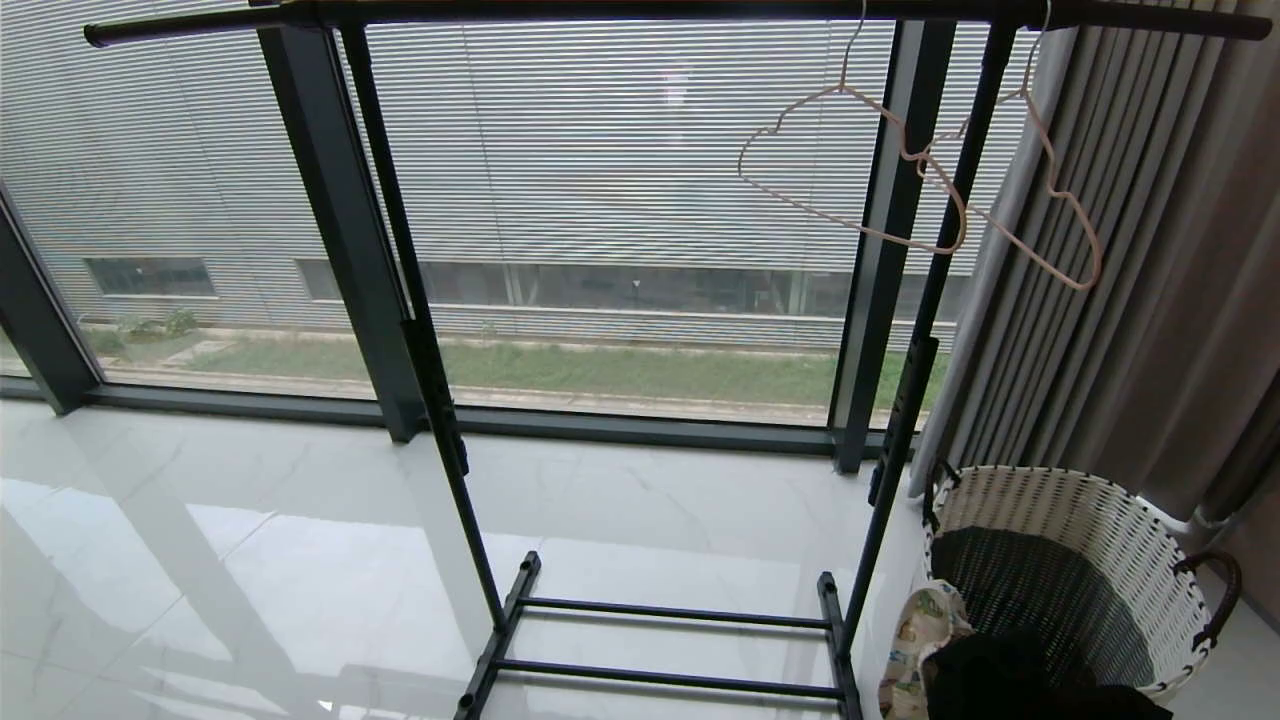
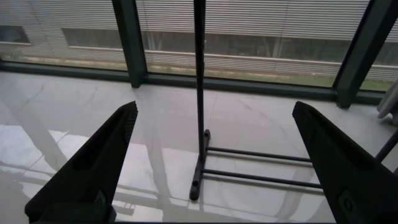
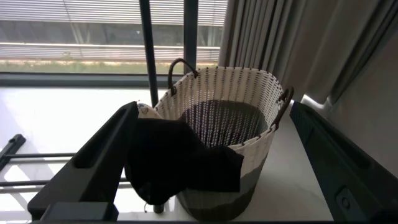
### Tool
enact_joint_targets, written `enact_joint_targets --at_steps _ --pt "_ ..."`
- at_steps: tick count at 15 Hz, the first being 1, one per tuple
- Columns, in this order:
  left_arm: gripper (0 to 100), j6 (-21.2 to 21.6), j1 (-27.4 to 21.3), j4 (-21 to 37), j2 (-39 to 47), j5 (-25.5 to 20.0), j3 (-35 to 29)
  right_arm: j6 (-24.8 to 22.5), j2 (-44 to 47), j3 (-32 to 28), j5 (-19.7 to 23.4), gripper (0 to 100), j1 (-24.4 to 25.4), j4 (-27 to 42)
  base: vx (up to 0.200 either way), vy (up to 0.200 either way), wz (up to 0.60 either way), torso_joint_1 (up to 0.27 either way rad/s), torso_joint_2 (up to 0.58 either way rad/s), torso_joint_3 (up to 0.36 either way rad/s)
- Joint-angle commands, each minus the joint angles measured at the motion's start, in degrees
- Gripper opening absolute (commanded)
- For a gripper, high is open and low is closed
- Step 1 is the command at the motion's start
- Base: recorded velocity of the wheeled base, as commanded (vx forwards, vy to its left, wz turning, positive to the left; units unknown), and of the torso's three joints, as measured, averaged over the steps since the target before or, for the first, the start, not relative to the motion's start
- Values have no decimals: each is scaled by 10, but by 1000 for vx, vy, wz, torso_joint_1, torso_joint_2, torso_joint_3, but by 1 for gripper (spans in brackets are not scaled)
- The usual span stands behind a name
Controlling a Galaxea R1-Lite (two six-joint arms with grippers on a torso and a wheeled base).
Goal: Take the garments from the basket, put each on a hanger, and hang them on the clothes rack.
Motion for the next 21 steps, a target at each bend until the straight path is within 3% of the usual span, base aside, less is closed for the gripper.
enact_joint_targets --at_steps 1,15,17,19,21 --pt "100 -2 0 0 0 1 0 0 0 0 0 100 -1 0 0 0 0 0 0 0" --pt "100 -6 0 0 0 1 0 -21 0 0 19 100 -1 -2 0 0 0 0 0 0" --pt "100 -7 0 0 0 1 0 -11 28 -66 65 100 9 8 0 0 0 0 0 0" --pt "100 -7 0 0 0 1 0 -37 89 -109 81 100 28 41 0 0 0 0 0 0" --pt "100 -7 0 0 0 1 0 -128 208 -129 80 100 58 78 0 0 0 0 0 0"
